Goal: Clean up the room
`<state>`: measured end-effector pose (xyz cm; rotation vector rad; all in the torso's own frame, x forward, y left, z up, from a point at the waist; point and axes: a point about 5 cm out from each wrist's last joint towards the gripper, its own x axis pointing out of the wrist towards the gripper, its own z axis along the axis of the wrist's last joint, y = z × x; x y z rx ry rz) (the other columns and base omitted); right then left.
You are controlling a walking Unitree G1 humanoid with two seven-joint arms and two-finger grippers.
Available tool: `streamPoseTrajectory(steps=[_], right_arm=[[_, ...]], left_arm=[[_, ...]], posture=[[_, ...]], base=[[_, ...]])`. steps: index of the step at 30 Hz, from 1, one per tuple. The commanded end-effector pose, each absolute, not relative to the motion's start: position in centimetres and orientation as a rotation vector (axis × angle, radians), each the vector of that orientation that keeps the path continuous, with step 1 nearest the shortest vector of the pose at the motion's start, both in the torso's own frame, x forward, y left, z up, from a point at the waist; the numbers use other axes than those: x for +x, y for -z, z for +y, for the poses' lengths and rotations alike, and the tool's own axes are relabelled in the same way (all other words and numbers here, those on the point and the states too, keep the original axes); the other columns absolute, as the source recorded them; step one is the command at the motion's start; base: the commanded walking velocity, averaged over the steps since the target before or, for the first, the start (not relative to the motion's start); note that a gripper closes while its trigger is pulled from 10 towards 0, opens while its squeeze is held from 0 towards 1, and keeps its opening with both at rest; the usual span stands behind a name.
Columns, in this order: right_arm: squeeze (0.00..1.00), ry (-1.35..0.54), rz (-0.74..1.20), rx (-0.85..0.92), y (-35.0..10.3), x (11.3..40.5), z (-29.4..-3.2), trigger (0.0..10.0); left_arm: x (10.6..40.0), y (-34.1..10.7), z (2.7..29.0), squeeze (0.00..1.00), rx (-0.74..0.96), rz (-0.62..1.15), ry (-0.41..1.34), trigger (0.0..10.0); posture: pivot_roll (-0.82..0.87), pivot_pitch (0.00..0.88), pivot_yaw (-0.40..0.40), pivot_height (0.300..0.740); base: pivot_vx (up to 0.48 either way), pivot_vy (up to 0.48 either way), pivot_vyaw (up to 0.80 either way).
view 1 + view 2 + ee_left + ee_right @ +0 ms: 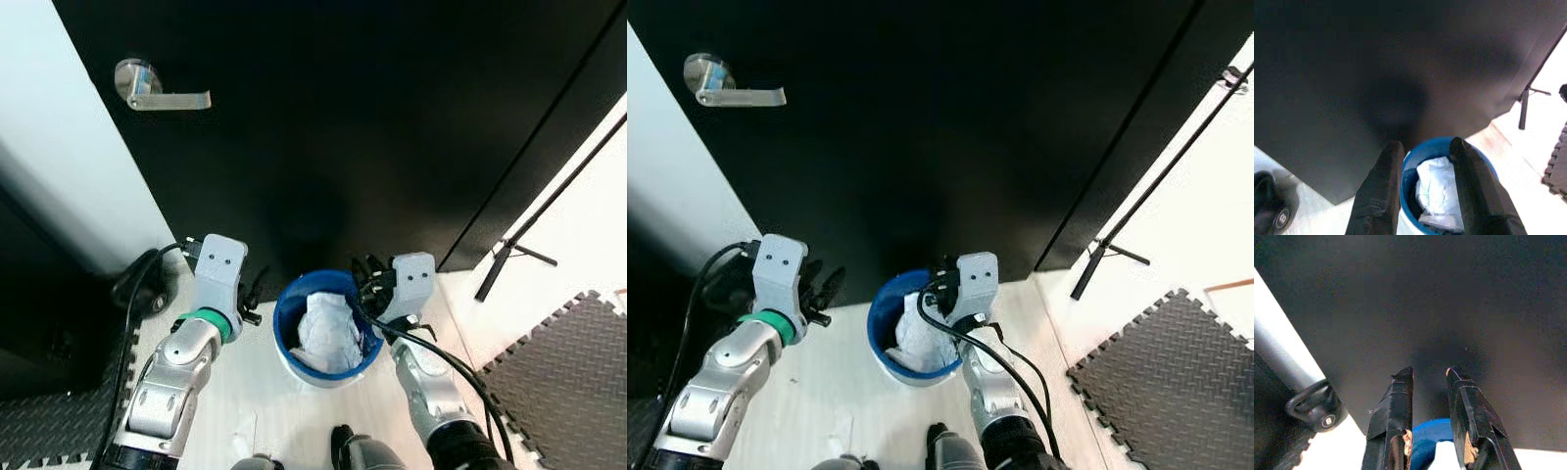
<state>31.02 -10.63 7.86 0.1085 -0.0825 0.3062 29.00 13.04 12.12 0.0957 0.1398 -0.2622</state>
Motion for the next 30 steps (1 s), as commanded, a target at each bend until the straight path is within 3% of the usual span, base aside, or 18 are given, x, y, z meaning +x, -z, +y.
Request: streamPoseTrajectory(steps=[1, 21, 25, 30], right_arm=[[0.0, -0.317, -0.067, 0.113, -7.71, 30.95, -10.54, 10.0], [0.0, -0.31, -0.066, 0.123, -8.59, 31.59, -11.14, 10.0], [0.0, -0.346, -0.033, 0.073, -8.26, 31.64, -11.04, 10.0], [0.0, -0.355, -0.012, 0.067, -7.67, 31.28, -10.95, 10.0]], left_arm=[[28.89, -11.39, 13.11, 0.0, 0.105, 0.162, 0.254, 10.0], [29.58, -11.26, 12.85, 0.0, 0.102, 0.133, 0.263, 10.0], [29.67, -11.09, 12.93, 0.0, 0.116, 0.14, 0.257, 10.0], [29.56, -10.52, 12.78, 0.0, 0.146, 0.162, 0.274, 10.0]], posture=[[-0.05, 0.033, 0.051, 0.74], [-0.06, 0.014, 0.056, 0.74], [-0.06, 0.017, 0.061, 0.74], [-0.06, 0.019, 0.065, 0.74]], base=[[-0.409, 0.0, 0.0], [-0.418, 0.0, 0.0], [0.0, 0.0, 0.0], [0.0, 0.0, 0.68]])
